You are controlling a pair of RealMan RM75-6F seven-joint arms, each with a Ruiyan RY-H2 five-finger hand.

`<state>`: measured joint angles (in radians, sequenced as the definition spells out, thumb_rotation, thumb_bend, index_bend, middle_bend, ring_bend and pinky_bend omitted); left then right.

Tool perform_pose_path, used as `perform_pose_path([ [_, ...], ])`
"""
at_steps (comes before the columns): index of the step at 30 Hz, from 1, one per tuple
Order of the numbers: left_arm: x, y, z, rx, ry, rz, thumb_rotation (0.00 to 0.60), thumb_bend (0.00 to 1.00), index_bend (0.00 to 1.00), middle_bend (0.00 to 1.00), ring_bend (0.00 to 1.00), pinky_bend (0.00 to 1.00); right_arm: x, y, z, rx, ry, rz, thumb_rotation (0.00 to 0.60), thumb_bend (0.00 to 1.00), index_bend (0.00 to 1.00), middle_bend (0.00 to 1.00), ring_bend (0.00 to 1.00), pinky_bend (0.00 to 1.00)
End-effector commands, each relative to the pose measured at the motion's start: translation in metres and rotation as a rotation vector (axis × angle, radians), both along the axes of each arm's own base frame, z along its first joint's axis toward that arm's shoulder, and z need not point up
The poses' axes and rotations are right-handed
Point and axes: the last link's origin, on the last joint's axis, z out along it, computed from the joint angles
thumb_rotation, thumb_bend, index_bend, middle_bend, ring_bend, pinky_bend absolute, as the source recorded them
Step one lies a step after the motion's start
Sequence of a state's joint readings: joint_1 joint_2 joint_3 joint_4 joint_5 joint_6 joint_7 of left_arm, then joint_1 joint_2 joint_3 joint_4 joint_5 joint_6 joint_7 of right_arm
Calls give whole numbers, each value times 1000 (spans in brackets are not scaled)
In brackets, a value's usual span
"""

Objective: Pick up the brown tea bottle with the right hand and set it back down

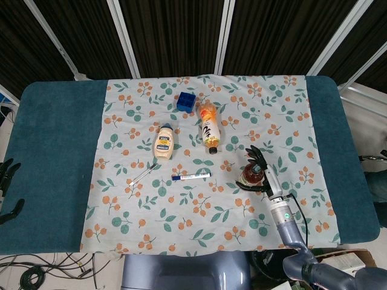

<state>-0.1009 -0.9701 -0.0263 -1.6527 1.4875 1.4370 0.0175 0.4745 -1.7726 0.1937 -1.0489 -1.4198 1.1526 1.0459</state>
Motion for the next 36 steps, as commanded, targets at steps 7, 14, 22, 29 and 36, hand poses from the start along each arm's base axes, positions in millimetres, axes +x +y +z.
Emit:
perform_pose_path([
  [7, 0, 0, 1, 0, -2, 4, 600, 370, 75, 0, 5, 56, 0, 1, -6, 5, 5, 0, 600, 232, 146, 222, 284, 309],
  [14, -1, 0, 1, -2, -2, 9, 600, 370, 75, 0, 5, 58, 1, 2, -6, -23, -8, -4, 600, 280, 332, 374, 445, 501],
  [22, 0, 0, 1, -3, -5, 12, 600, 370, 76, 0, 5, 59, 15, -7, 13, -63, 0, 66, 600, 347, 524, 479, 545, 595],
  [29, 1, -1, 1, -7, -14, 8, 600, 370, 77, 0, 5, 60, 36, -24, 46, -43, 189, 145, 600, 406, 550, 541, 608, 676],
  [36, 1, -2, 1, -10, -17, 8, 600, 370, 77, 0, 5, 68, 47, -40, 80, 16, 474, 174, 600, 420, 550, 542, 608, 678],
])
